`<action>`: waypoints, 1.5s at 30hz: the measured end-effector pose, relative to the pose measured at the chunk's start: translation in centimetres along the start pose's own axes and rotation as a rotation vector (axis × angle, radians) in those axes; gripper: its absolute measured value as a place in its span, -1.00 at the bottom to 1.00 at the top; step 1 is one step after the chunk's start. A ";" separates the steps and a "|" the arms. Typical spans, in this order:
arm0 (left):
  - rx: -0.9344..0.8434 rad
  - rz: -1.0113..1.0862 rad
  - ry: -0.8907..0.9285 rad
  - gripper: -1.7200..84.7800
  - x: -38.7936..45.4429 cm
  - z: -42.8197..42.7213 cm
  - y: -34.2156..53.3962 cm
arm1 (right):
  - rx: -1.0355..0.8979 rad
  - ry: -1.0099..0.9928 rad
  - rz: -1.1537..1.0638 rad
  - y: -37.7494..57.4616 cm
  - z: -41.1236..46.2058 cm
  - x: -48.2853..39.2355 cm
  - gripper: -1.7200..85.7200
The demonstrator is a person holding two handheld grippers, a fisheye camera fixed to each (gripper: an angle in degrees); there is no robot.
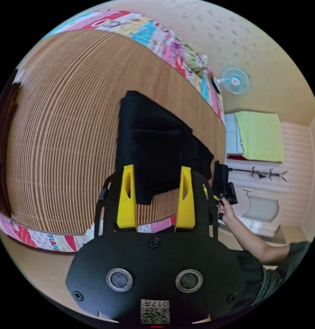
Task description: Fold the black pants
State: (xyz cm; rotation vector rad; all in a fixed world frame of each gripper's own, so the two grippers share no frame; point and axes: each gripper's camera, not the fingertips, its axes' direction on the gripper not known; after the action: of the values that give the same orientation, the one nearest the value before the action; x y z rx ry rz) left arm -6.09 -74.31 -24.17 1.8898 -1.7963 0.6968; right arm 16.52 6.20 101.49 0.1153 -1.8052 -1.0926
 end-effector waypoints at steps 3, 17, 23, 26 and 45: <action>-0.082 -0.101 0.052 -0.54 -6.0 3.8 -1.8 | -0.012 0.051 -0.114 -2.8 1.7 -3.4 -0.95; -0.180 0.288 0.548 -0.80 -0.7 4.6 -1.3 | -0.231 0.099 -0.105 -6.6 13.3 -4.6 -0.95; -0.266 0.633 0.203 -0.78 11.1 7.8 0.0 | -0.375 -0.294 -0.161 -5.7 15.6 -3.9 -0.95; -0.384 0.733 0.176 -0.82 13.7 12.6 0.2 | -0.290 -0.377 -0.035 -4.8 12.8 0.3 -0.95; -0.603 -0.018 0.204 -0.59 -15.7 29.8 -5.7 | 0.117 -0.565 0.359 6.3 2.2 20.2 -0.73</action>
State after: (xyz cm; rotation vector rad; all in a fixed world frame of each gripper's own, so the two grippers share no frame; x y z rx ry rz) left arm 0.92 -80.44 -57.07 1.3772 -1.6199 0.2763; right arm 6.83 0.93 119.62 -0.4775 -2.2754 -0.8049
